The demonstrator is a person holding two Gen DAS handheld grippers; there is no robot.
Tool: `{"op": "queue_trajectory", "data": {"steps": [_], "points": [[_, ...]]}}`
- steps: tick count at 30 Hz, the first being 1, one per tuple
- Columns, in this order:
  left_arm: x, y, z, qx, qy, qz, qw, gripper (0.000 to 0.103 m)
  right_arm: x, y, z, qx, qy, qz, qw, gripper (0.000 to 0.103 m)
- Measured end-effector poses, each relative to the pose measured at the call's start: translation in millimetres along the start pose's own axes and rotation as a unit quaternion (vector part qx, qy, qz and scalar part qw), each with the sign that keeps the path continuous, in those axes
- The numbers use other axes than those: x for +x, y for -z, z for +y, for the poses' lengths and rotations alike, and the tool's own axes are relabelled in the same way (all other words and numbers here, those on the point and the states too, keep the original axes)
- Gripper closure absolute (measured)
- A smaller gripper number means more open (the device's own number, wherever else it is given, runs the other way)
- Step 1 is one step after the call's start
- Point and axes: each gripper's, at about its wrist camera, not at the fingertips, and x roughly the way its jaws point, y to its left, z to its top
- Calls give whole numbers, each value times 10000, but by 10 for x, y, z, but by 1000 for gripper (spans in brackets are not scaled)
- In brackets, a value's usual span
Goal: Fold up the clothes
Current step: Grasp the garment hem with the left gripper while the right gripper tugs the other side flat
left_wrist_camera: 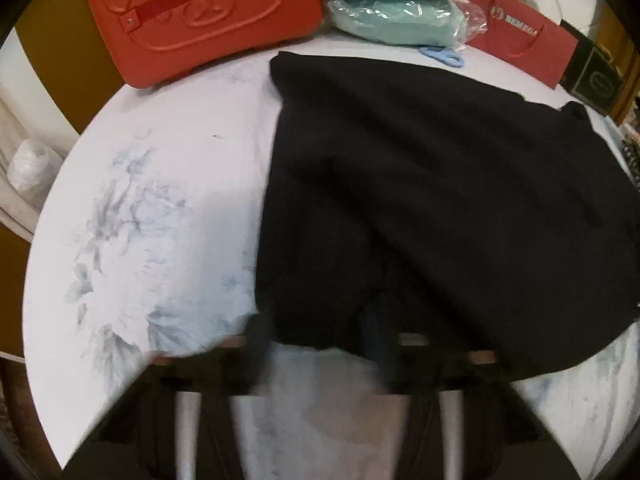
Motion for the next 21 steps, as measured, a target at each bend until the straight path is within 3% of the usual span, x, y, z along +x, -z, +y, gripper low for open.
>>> {"op": "queue_trajectory", "data": {"steps": [2, 5, 8, 11, 13, 14, 15, 16, 17, 21], "points": [[-87, -6, 35, -11, -156, -24, 9999, 97, -94, -52, -203, 355, 80, -58, 9993, 100], [-303, 21, 257, -286, -111, -59, 9995, 98, -442, -94, -545, 778, 50, -308, 9965, 101], [-456, 105, 430, -434, -3, 62, 9990, 98, -801, -24, -919, 1090, -220, -284, 9934, 101], [-374, 238, 480, -321, -62, 382, 9987, 96, -658, 72, -1133, 1173, -342, 410, 9917, 98], [-189, 328, 481, -255, -98, 743, 9969, 93, -418, 152, -1203, 1067, -63, 1001, 9892, 89], [-159, 368, 477, -204, -123, 822, 9963, 90, -279, 203, -1210, 972, 146, 1297, 9867, 85], [-153, 406, 473, -147, -149, 864, 9960, 85, -212, 273, -1193, 901, 240, 1485, 9845, 74], [-191, 436, 490, -132, -157, 828, 9964, 70, -182, 324, -1167, 835, 289, 1582, 9834, 71], [-244, 463, 515, -133, -158, 765, 9969, 57, -256, 317, -1114, 785, 200, 1412, 9867, 71], [-452, 416, 667, -313, -90, 371, 9988, 50, -546, 279, -888, 553, -152, 735, 9956, 67]]}}
